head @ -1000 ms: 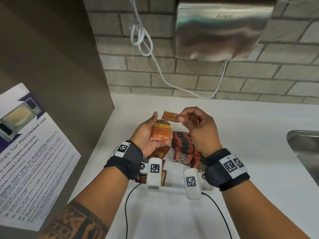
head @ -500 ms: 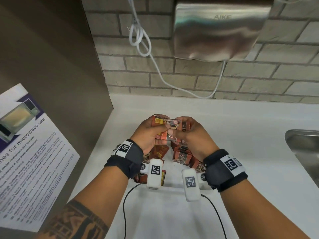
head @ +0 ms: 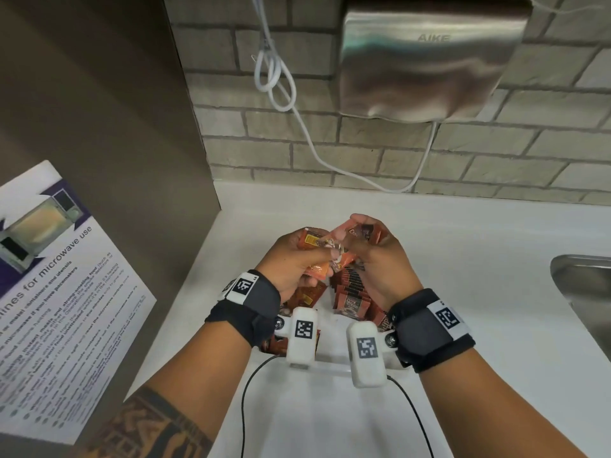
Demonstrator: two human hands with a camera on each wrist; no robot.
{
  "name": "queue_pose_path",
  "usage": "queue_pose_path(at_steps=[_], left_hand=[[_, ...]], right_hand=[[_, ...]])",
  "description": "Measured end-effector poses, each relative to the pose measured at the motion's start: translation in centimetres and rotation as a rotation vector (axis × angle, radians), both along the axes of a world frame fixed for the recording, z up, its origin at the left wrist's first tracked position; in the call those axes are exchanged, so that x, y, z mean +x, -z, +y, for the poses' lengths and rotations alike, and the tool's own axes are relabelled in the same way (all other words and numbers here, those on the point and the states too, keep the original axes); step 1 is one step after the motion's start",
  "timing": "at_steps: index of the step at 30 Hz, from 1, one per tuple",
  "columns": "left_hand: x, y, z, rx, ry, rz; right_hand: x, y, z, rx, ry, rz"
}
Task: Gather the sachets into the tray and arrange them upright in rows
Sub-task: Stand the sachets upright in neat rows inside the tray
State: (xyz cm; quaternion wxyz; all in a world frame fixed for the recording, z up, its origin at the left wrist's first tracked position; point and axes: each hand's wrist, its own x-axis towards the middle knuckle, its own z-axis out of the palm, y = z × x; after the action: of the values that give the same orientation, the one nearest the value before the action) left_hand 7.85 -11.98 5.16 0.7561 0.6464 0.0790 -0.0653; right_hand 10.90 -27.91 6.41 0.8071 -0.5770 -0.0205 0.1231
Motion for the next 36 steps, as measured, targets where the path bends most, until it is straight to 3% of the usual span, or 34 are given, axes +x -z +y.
queue_pose_path(at_steps=[4,9,14,18,21,26,31,36], left_hand=[[0.0,-0.3,-0.4,-0.058,0.006,-0.019],[0.3,0.1,0.4,-0.164,-0.043,-0.001],[0.3,0.7,0.6,0.267,-0.005,-0.235],[0.6,0.9,0.9,0.447,-0.025,-0.355],[0.4,0.5,1.2,0.400,-0.025,-0.364],[0.3,0.0,1.6,0.092,-0.047,-0.215],[0.1,-0.5,1.6,0.325,0.054,-0.347],[-0.2,-1.0,0.9,0.594,0.132,-0.478]], right_hand=[[-0.5,-0.2,0.4,0.001,-0.010,-0.036],[0.0,-1.0,-0.6,0.187,0.105,0.026],[0.1,-0.9,-0.6,-0.119,-0.097,0.221],[-0.4,-0.3,-0.6,-0.152,-0.245,0.230],[-0.3,0.1,-0.8,-0.113,-0.207,0.203],[-0.1,0.2,-1.2,-0.167,-0.183,0.124],[-0.9,-0.7,-1.4,-0.272,-0.439,0.127],[-0.5,-0.5,-1.3,-0.137,-0.409,0.167]])
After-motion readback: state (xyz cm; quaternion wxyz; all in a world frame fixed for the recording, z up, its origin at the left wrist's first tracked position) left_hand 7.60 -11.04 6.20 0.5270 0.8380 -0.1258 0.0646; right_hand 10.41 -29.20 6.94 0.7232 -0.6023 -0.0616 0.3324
